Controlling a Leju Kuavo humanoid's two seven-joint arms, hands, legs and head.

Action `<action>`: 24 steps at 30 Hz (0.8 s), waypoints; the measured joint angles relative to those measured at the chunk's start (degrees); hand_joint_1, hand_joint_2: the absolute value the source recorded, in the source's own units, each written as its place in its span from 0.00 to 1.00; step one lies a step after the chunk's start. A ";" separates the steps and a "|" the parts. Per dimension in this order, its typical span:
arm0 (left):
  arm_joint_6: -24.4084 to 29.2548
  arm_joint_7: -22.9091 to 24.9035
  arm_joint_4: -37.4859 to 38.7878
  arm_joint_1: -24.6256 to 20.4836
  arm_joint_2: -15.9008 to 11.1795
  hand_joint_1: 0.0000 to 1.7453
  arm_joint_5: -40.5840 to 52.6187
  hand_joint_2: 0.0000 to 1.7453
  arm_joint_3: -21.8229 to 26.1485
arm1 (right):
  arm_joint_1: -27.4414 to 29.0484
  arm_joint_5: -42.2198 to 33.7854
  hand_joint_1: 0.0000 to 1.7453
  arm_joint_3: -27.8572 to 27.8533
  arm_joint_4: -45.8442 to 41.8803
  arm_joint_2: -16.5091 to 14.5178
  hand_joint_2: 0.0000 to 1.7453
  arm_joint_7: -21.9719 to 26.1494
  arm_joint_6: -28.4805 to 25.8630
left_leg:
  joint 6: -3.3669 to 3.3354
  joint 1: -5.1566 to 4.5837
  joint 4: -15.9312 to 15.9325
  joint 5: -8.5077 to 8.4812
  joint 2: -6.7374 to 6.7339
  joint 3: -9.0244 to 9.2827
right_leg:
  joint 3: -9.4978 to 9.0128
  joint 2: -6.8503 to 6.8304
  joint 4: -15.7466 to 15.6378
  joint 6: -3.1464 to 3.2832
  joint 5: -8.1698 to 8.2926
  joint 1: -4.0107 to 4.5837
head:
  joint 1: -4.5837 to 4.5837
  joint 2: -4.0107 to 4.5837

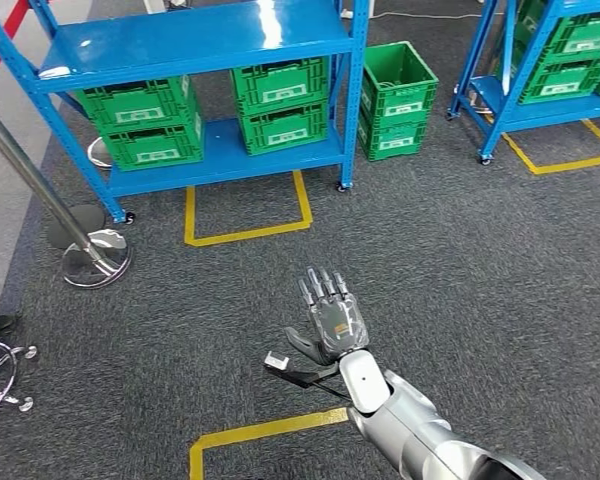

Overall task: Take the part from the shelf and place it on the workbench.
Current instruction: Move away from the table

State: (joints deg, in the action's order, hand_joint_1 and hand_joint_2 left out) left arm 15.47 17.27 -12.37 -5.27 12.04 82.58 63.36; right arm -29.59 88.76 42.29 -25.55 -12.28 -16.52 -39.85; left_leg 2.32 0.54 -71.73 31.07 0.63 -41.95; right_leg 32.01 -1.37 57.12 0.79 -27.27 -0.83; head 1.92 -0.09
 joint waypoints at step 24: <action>1.68 0.71 0.00 0.05 0.56 0.00 -0.64 0.00 0.03 | 7.73 -22.31 0.00 -27.01 3.27 2.36 0.00 14.50 0.15 | -3.67 -1.02 14.50 -6.26 1.73 8.16 | 0.81 1.68 0.17 -1.86 0.56 0.50 | -0.80 0.00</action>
State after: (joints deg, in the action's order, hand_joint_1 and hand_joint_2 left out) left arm 17.16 17.98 -12.37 -5.22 12.60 81.93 63.40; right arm -21.86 66.45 15.28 -22.28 -9.92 -2.02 -39.69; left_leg -1.35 -0.47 -57.23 24.80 2.36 -33.79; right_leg 32.82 0.31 57.29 -1.07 -26.71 -0.34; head 1.12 -0.09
